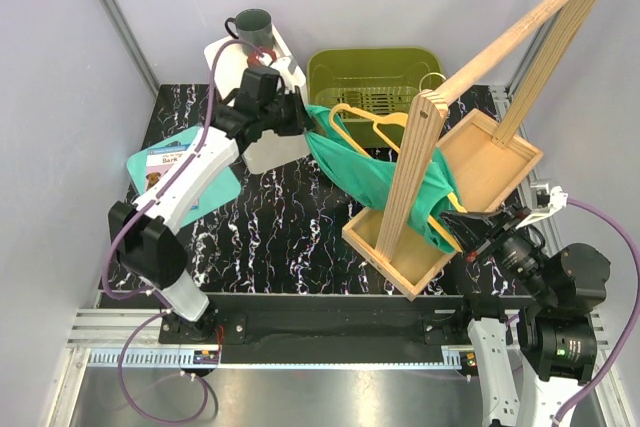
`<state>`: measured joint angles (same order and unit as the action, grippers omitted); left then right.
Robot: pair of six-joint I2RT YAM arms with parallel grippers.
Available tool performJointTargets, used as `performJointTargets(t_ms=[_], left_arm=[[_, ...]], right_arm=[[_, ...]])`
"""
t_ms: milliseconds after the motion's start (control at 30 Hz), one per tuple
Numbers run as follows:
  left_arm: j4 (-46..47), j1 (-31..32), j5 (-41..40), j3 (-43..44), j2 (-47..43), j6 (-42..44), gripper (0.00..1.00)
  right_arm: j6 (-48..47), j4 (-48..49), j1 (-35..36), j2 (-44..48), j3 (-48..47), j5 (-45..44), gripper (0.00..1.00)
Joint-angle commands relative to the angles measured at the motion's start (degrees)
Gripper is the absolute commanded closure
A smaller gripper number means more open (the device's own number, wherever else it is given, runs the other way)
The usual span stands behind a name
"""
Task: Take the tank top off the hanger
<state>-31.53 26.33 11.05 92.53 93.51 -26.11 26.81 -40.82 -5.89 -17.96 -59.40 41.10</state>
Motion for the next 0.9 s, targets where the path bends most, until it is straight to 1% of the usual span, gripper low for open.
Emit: performJointTargets(t_ms=[0,67,133,167,200,233,267,333,367,433,467,567,633,733,767,800,833,867], left_arm=[[2.1,2.6,1.7,-2.4,1.4,0.1,0.98],[3.7,4.9,2.2,-4.5,0.0,-0.2,0.97],[6.5,6.5,4.2,-7.5,-2.2,-0.1,0.94],[6.9,6.9,5.2,-8.1,-3.0,-0.1,0.88],[7.3,7.2,5.6,-9.5,-3.7,-0.1,0.84],[7.6,7.2,5.9,-10.0,-5.3,0.0,0.78],[7.7,7.2,6.1,-10.4,-6.3,0.1,0.57],[7.6,7.2,5.8,-11.9,-9.6,1.0,0.44],[7.4,7.1,4.8,-12.4,-10.8,1.4,0.34],[6.8,6.8,3.2,-14.2,-13.8,1.7,0.27],[6.7,6.7,2.3,-14.9,-16.8,1.8,0.23],[6.3,6.4,2.1,-16.9,-22.8,2.9,0.18],[6.0,6.0,2.7,-16.5,-24.9,4.3,0.15],[7.2,6.0,8.7,-12.9,-25.3,6.4,0.11],[7.6,6.3,13.5,-11.5,-24.8,7.4,0.11],[7.8,7.2,15.0,-8.2,-22.8,8.4,0.11],[7.7,7.9,15.7,-6.7,-21.8,11.5,0.14],[7.6,8.7,14.1,-4.2,-21.1,13.0,0.18]], right_arm=[[8.5,12.3,0.1,-0.5,-0.1,2.0,1.0],[9.3,13.2,0.1,-0.9,0.5,1.6,1.0],[9.1,13.2,0.1,-1.5,0.8,1.4,1.0],[8.6,13.2,0.1,-1.6,0.9,1.1,1.0],[8.4,13.1,0.1,-1.7,1.0,0.8,1.0],[7.7,13.0,0.1,-1.7,1.4,0.7,1.0],[7.6,13.0,0.1,-1.6,1.6,0.8,1.0],[7.3,13.0,0.2,-1.6,2.2,1.0,1.0],[7.1,13.0,0.1,-1.8,2.4,1.1,1.0],[6.1,12.6,0.1,-2.1,3.2,1.9,1.0],[5.8,12.5,0.1,-2.5,3.5,2.5,1.0],[4.0,11.9,0.1,-3.1,3.9,3.5,1.0],[2.1,11.6,0.1,-3.6,3.9,5.3,1.0],[0.0,11.6,0.1,-5.0,3.7,7.4,1.0],[-0.5,11.8,0.1,-6.3,3.5,8.3,1.0],[-1.1,11.7,0.1,-6.9,2.9,9.9,1.0],[-1.7,11.7,0.1,-7.6,2.6,10.8,1.0],[-2.0,11.8,0.1,-8.8,2.4,11.8,1.0]])
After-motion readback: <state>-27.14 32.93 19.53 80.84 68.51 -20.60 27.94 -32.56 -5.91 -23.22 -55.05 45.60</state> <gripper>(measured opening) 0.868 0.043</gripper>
